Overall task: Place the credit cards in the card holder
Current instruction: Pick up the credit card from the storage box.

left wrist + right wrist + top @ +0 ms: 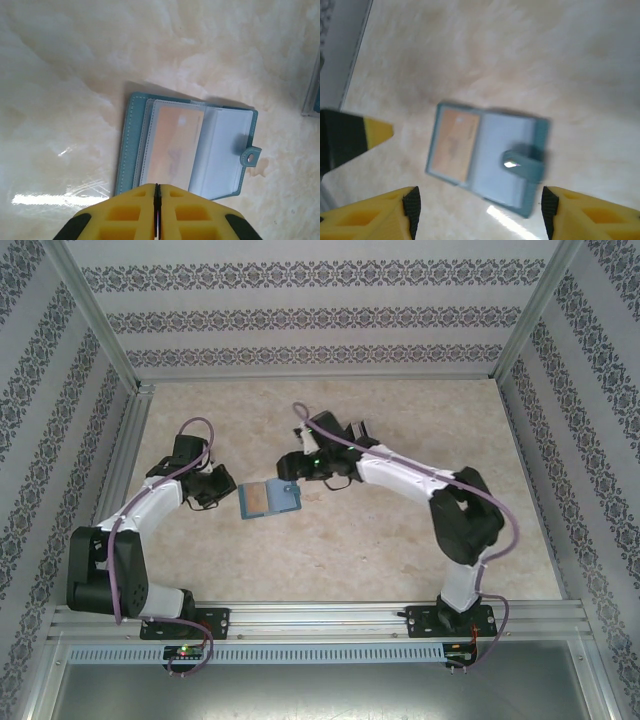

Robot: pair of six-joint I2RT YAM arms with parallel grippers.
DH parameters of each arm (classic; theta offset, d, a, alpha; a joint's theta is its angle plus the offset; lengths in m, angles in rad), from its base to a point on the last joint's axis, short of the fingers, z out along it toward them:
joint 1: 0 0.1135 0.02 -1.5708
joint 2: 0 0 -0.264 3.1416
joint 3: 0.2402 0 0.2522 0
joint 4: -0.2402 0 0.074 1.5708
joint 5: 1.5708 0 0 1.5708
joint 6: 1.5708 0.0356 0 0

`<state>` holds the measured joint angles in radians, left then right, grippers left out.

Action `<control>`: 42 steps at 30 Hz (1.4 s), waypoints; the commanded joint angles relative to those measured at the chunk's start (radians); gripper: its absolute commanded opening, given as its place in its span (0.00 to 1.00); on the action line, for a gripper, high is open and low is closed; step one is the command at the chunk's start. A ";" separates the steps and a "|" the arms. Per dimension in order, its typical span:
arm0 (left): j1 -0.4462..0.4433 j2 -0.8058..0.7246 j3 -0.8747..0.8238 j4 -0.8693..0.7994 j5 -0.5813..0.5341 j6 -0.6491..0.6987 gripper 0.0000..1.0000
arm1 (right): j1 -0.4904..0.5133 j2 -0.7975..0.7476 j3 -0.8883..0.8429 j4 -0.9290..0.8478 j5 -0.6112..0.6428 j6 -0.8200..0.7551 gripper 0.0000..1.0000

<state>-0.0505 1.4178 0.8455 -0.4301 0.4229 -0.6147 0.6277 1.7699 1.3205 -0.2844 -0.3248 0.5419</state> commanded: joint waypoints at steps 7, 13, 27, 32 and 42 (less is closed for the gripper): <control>-0.096 0.107 0.137 0.054 0.043 -0.030 0.15 | -0.226 -0.124 -0.123 -0.026 0.109 -0.068 0.67; -0.180 0.215 0.251 0.069 0.050 -0.047 0.28 | -0.362 -0.105 -0.111 -0.026 0.104 -0.095 0.67; -0.326 0.573 0.643 0.063 0.127 -0.083 0.37 | -0.435 0.204 0.207 -0.148 -0.017 -0.155 0.66; -0.360 0.677 0.773 0.037 0.158 -0.085 0.38 | -0.433 0.256 0.265 -0.186 -0.049 -0.164 0.65; -0.407 0.840 0.964 -0.005 0.187 -0.094 0.40 | -0.416 0.299 0.320 -0.231 -0.094 -0.184 0.65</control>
<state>-0.4442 2.2272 1.7622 -0.3931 0.5827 -0.6956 0.1947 2.0460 1.6032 -0.4835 -0.3847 0.3847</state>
